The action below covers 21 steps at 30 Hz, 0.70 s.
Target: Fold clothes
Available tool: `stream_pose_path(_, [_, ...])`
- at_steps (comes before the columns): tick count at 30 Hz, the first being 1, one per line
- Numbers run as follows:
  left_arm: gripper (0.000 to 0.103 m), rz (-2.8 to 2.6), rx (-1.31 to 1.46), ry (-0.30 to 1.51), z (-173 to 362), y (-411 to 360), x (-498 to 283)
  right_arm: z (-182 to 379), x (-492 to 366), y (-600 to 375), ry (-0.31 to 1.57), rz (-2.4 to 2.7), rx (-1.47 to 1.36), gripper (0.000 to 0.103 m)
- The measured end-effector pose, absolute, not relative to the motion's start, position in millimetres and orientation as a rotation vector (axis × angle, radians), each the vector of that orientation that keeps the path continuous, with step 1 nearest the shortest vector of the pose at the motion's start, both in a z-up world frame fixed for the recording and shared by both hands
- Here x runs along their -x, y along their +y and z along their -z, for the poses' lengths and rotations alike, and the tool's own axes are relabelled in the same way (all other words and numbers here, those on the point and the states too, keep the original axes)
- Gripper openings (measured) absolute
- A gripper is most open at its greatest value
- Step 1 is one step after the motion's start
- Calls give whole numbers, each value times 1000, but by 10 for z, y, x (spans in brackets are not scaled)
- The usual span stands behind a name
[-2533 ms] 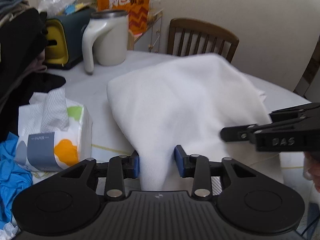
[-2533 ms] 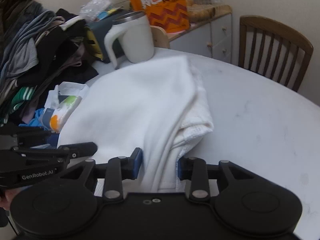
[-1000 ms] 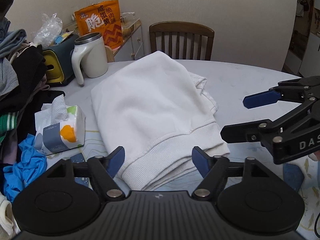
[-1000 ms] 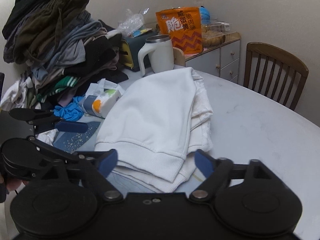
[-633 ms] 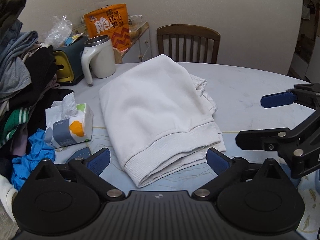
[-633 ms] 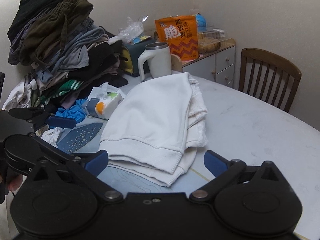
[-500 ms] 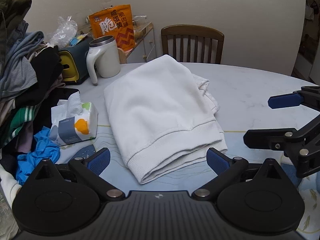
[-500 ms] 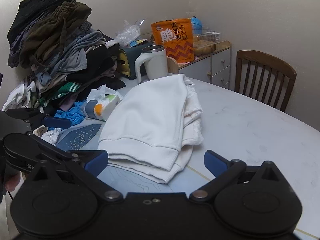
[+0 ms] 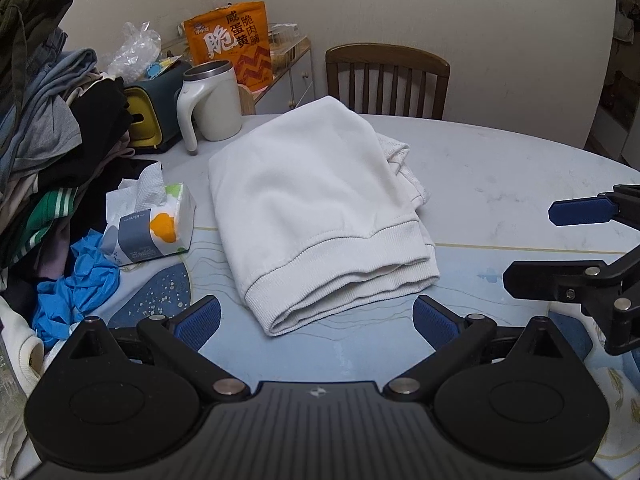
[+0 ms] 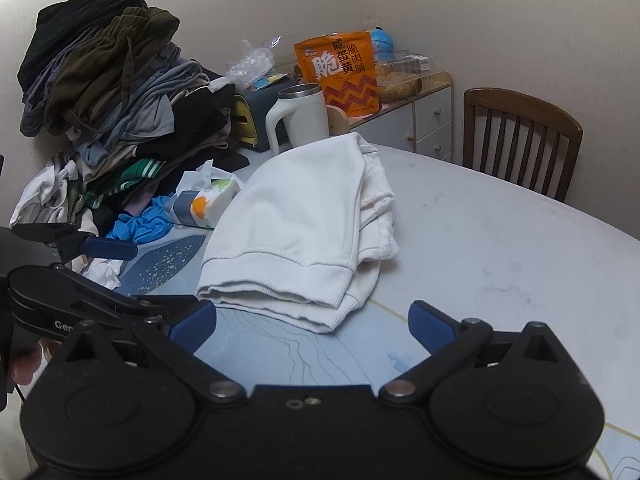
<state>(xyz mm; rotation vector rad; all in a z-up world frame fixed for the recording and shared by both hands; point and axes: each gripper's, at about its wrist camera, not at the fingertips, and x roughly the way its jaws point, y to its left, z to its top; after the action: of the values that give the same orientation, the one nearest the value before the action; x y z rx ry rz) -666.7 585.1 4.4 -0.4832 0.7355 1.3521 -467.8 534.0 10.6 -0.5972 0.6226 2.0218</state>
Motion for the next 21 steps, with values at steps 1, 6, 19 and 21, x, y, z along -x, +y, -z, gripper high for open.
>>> stream_pose_path(1, [103,-1354,475,740,-47,5846,6658,-103,4675,5335,624,-2021,597,103])
stream_pose_path(6, [103,-1349,474,741,-58,5842,6642,-89,4658,5309,630,-2014,598,103])
stream_pose_path(19, [103,-1363,481,765,-15,5837,6623,-29,4570,5316,650,-1983,600,103])
stream_pose_path(21, [103,-1361,482,767,-13,5836,6619,-20,4560,5322,653,-1977,602,103])
